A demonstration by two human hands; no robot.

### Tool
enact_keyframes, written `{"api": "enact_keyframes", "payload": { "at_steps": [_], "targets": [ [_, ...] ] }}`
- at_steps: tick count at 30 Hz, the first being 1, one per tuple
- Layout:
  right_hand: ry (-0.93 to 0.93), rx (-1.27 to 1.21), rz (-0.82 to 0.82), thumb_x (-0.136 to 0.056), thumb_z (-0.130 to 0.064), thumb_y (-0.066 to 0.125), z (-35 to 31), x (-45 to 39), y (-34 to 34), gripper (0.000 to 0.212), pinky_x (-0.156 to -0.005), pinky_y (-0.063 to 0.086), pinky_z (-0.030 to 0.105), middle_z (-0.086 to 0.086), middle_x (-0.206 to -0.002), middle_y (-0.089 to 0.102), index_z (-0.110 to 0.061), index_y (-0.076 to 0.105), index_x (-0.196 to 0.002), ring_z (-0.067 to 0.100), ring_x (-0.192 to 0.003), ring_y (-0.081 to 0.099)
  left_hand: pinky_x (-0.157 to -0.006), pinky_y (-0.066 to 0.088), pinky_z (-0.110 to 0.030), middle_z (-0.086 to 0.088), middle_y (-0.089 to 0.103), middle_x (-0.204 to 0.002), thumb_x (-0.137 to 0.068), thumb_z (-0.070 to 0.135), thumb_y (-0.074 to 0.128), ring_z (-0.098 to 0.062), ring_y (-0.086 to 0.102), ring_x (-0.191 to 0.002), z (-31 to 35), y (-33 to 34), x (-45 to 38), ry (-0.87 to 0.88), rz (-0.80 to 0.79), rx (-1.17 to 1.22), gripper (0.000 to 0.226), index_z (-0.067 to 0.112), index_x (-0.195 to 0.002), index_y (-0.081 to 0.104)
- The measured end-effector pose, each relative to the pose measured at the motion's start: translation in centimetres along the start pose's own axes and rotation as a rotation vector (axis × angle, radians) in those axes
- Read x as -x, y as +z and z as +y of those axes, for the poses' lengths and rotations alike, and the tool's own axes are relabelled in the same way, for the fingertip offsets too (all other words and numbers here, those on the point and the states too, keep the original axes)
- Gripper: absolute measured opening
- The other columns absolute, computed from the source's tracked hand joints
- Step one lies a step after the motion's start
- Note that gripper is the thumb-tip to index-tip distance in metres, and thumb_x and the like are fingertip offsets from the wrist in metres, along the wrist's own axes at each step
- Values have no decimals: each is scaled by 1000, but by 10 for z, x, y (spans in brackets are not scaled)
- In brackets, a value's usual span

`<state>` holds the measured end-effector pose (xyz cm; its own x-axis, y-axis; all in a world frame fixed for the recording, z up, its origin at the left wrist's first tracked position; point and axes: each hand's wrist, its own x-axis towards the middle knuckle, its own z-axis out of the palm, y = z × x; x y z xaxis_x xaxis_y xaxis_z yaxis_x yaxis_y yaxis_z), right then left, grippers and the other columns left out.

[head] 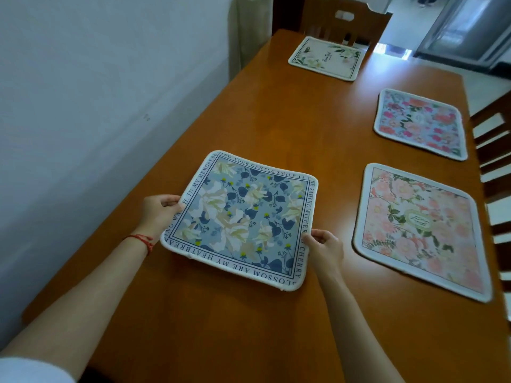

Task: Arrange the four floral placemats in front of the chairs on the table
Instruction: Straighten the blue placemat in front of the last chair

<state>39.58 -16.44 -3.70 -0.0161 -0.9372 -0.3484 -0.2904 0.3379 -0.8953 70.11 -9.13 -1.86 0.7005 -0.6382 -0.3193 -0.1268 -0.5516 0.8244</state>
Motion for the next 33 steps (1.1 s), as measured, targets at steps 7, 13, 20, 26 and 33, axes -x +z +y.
{"api": "enact_keyframes", "payload": {
  "at_steps": [7,13,20,26,33],
  "targets": [
    [6,4,49,-84,-9,62,22,51,-8,2,-51,53,17,4,-83,68,-11,61,-85,11,-70,67,-54,54,-30,-2,62,-80,-83,4,62,-19,64,-66,-17,-18,34,4,-78,-34,26,0,-108,61],
    [6,49,65,-84,-12,62,39,85,-8,9,-59,57,26,5,-85,68,-6,63,-91,15,-74,68,-52,51,-27,-8,62,-86,-82,3,63,-20,62,-65,-35,-31,53,-8,-101,-35,25,-1,-107,61],
    [72,10,37,-85,-11,61,58,119,4,8,-64,59,34,8,-86,68,-5,61,-89,18,-75,69,-54,50,-26,-12,61,-93,-82,0,62,-26,62,-75,-58,-46,63,-40,-106,-40,27,-4,-109,60],
    [121,10,14,-85,-9,61,72,137,16,3,-60,58,29,8,-85,68,-9,59,-83,17,-74,68,-46,51,-20,-10,59,-89,-83,-1,61,-14,57,-62,-77,-56,63,-76,-108,-62,23,-3,-106,61],
    [198,-1,-3,-84,-10,63,80,138,20,4,-61,58,32,10,-87,68,-7,60,-84,18,-75,69,-58,52,-30,-12,62,-89,-82,1,62,-26,62,-74,-92,-59,64,-130,-101,-70,22,-2,-104,62]
  ]
}}
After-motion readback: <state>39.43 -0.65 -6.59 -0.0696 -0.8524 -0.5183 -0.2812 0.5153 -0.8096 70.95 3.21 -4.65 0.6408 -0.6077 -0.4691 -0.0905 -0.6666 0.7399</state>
